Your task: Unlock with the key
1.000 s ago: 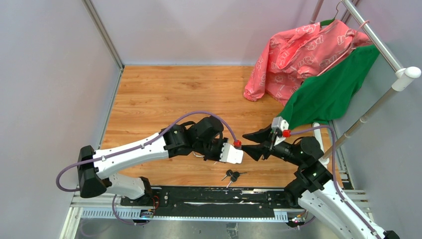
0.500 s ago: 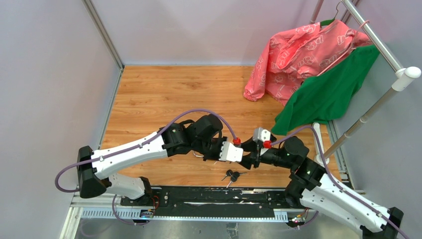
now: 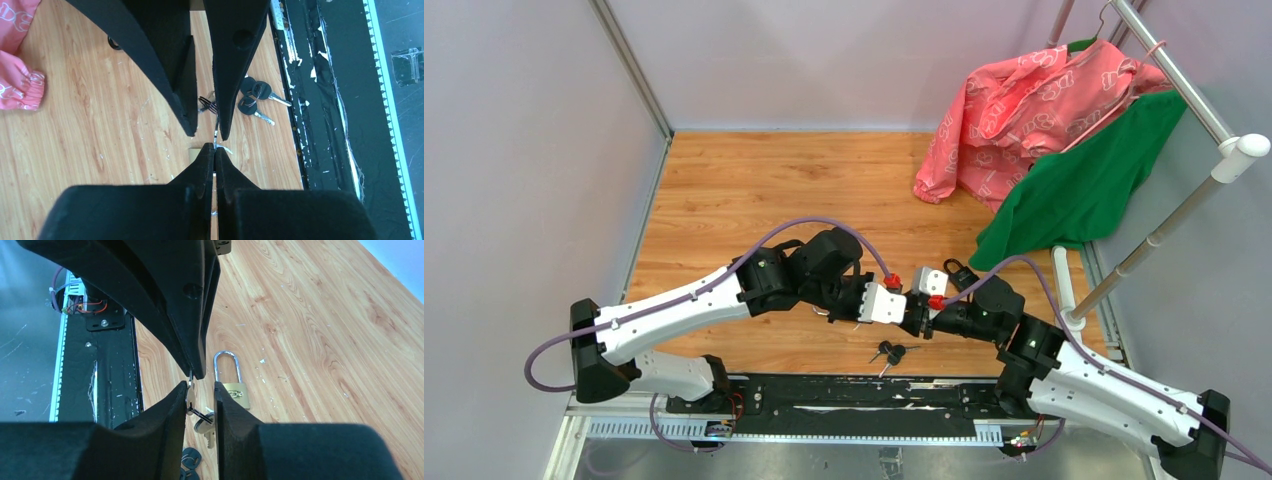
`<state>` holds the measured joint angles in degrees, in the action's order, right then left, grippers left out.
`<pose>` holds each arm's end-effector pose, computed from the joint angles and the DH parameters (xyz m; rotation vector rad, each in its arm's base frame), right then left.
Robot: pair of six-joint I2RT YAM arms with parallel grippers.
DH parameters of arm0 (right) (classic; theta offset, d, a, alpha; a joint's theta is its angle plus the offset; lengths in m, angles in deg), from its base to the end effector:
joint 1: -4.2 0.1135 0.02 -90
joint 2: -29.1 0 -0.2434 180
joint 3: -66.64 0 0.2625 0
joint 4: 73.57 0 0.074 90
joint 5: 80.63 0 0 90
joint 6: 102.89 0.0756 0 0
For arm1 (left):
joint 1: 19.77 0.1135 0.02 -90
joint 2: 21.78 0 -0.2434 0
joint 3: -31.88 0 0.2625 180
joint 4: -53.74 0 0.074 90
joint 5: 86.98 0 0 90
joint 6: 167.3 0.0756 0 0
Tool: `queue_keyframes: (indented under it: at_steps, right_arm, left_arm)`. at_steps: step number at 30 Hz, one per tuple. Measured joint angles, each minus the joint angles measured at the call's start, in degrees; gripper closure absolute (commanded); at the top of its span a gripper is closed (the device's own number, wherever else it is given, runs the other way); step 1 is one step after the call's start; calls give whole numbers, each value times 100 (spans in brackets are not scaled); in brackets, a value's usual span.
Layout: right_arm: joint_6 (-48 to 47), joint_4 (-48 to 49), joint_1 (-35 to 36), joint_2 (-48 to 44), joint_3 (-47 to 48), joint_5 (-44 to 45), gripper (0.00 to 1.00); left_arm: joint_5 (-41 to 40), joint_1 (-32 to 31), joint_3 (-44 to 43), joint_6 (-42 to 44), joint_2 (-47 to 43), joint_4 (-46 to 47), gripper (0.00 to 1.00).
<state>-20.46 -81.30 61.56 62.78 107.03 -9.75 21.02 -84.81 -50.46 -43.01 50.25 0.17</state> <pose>0.0997 0.2016 0.2766 -1.1136 1.2429 0.9324 0.1094 -0.2904 0.2920 1.9037 1.4045 -0.6309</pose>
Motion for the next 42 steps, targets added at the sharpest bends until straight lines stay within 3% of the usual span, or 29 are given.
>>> queue_keyframes:
  at_steps: [15, 23, 27, 30, 32, 34, 42]
  right_arm:
    - [-155, -35, 92, 120, 37, 92, 100]
    - [-343, -376, 107, 125, 240, 142, 100]
    - [-422, -575, 114, 131, 365, 190, 100]
    - [-446, -717, 114, 125, 424, 313, 100]
    - [-450, -782, 114, 107, 426, 409, 100]
    - [-450, -846, 114, 79, 426, 494, 100]
    - [-273, -879, 114, -7, 426, 977, 100]
  left_arm:
    - [-15, 15, 68, 0, -17, 68, 100]
    - [31, 42, 68, -33, -17, 162, 98]
    - [50, 46, 72, -76, -33, 229, 81]
    - [48, 48, 166, -170, -173, 310, 62]
    - [37, 52, 251, -188, -291, 361, 44]
    - [-11, 52, 358, -188, -426, 415, 3]
    - [-811, 52, 1082, -518, -1222, 1038, 0]
